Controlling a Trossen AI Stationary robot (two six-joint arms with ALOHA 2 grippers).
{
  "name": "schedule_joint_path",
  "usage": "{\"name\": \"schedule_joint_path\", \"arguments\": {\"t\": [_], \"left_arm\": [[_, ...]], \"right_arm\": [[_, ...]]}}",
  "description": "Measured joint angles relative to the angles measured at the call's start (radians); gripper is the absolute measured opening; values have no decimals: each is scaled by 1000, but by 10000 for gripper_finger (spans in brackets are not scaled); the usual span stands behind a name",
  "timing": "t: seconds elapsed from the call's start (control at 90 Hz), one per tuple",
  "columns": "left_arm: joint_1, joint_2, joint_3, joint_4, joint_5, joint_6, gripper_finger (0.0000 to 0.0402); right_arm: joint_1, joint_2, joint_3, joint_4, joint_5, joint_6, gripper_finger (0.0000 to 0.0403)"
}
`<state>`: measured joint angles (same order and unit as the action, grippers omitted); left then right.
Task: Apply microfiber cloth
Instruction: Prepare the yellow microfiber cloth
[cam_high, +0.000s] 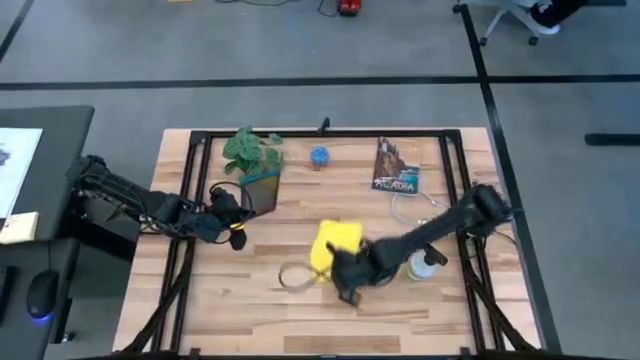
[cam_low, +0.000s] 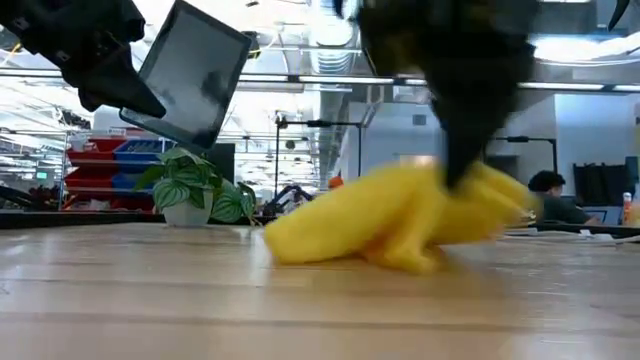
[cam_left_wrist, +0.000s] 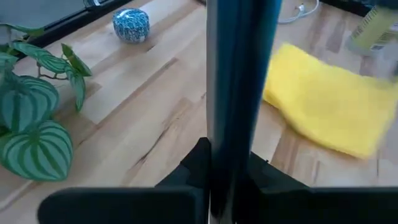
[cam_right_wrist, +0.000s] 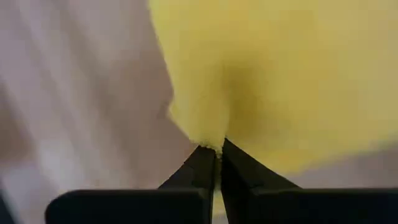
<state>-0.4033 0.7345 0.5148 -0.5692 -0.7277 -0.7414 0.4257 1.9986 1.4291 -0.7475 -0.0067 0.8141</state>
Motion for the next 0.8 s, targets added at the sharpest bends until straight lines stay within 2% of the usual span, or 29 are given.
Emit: {"name": "schedule_joint_path", "arguments": {"t": [0.133, 0.256, 0.322, 0.411, 0.522, 0.567, 0.8], "left_arm": [[0, 0, 0, 1, -1, 0, 14], [0, 0, 0, 1, -1, 8, 14], [0, 0, 0, 1, 0, 12, 14], [0, 0, 0, 2, 0, 13, 14], [0, 0, 0, 2, 0, 12, 14], [0, 0, 0, 1, 0, 12, 14], [0, 1, 0, 14, 2, -6, 14]], "right_arm": [[7, 45, 41, -4, -85, -51, 69], [-4, 29, 77, -12, -165, -98, 128], [-8, 8, 100, -10, -170, -112, 154], [-7, -36, 118, -4, -100, -144, 178], [3, -55, 119, 2, 152, -168, 189], [0, -51, 112, 1, 216, -169, 188], [-36, 31, -22, 118, 236, -152, 139]]}}
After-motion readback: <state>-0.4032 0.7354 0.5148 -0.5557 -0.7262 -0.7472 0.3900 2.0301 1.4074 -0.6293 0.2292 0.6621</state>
